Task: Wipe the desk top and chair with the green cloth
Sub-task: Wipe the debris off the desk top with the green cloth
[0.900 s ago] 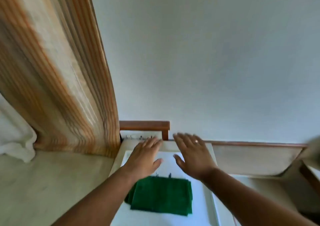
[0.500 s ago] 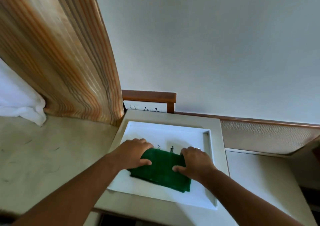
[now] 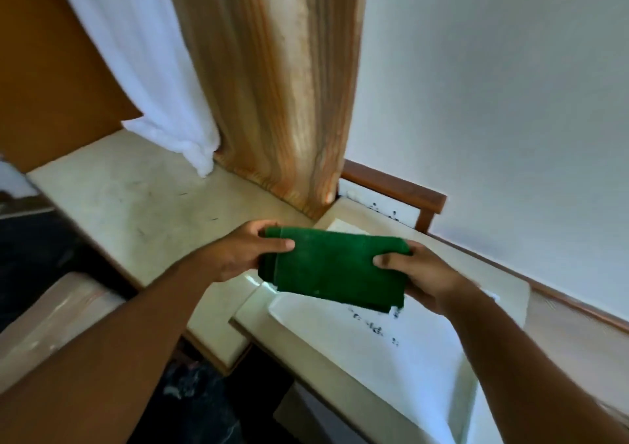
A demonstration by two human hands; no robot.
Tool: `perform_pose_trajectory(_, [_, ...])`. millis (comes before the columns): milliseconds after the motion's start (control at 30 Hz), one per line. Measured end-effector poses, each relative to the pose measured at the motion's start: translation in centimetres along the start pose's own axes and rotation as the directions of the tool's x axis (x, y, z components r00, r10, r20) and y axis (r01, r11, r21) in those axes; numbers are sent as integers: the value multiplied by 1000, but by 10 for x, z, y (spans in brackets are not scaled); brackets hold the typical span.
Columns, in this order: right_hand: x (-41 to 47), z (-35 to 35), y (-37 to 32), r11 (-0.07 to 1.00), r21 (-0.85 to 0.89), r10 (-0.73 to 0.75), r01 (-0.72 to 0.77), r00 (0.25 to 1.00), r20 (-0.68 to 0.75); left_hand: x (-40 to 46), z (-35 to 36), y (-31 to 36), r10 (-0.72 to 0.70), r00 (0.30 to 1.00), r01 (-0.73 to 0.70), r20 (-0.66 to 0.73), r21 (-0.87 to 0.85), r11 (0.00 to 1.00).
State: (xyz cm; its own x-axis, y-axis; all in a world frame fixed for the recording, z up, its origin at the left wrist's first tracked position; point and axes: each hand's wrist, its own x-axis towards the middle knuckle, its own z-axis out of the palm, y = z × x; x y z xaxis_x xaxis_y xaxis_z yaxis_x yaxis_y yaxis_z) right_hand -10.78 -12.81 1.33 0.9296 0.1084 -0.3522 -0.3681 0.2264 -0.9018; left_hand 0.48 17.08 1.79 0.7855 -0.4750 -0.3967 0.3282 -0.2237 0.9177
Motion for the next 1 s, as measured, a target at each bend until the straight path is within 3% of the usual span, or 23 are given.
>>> perform_pose_trajectory(33, [10, 12, -3, 994, 105, -18, 16, 1000, 17, -8, -11, -3, 31, 999, -38, -45, -155, 987])
perform_pose_trajectory(100, [34, 46, -5, 979, 201, -34, 31, 999, 15, -22, -35, -13, 67, 984, -116, -168, -306, 945])
perform_pose_trajectory(300, [120, 154, 20, 999, 14, -25, 31, 961, -276, -29, -118, -66, -75, 900, -142, -429, -450, 882])
perform_pose_trajectory(500, [228, 234, 68, 945, -320, -74, -75, 899, -431, -4, -220, -126, -293, 845, 19, -448, -522, 853])
perform_pose_trajectory(633, [289, 266, 82, 899, -396, -61, -189, 840, -539, 30, -282, -141, -348, 843, 110, -410, -502, 858])
perform_pose_trajectory(700, [309, 280, 83, 897, -404, -111, -179, 794, -597, 49, -308, -139, -314, 831, 117, -460, -408, 905])
perform_pose_trajectory(733, [318, 290, 82, 892, -423, -160, -162, 760, -629, 59, -323, -137, -257, 818, 124, -515, -279, 952])
perform_pose_trajectory(800, [332, 311, 85, 816, -548, -281, -186, 700, -656, 78, -356, -134, -38, 797, 174, -603, 168, 970])
perform_pose_trajectory(867, [338, 334, 94, 704, -680, -362, -205, 720, -592, 91, -389, -135, 226, 779, 196, -585, 570, 798])
perform_pose_trajectory(900, [344, 344, 101, 660, -721, -364, -211, 750, -552, 100, -407, -139, 295, 781, 210, -551, 675, 707])
perform_pose_trajectory(1000, [366, 370, 121, 579, -766, -268, -278, 823, -501, 124, -458, -159, 287, 784, 341, -550, 769, 541])
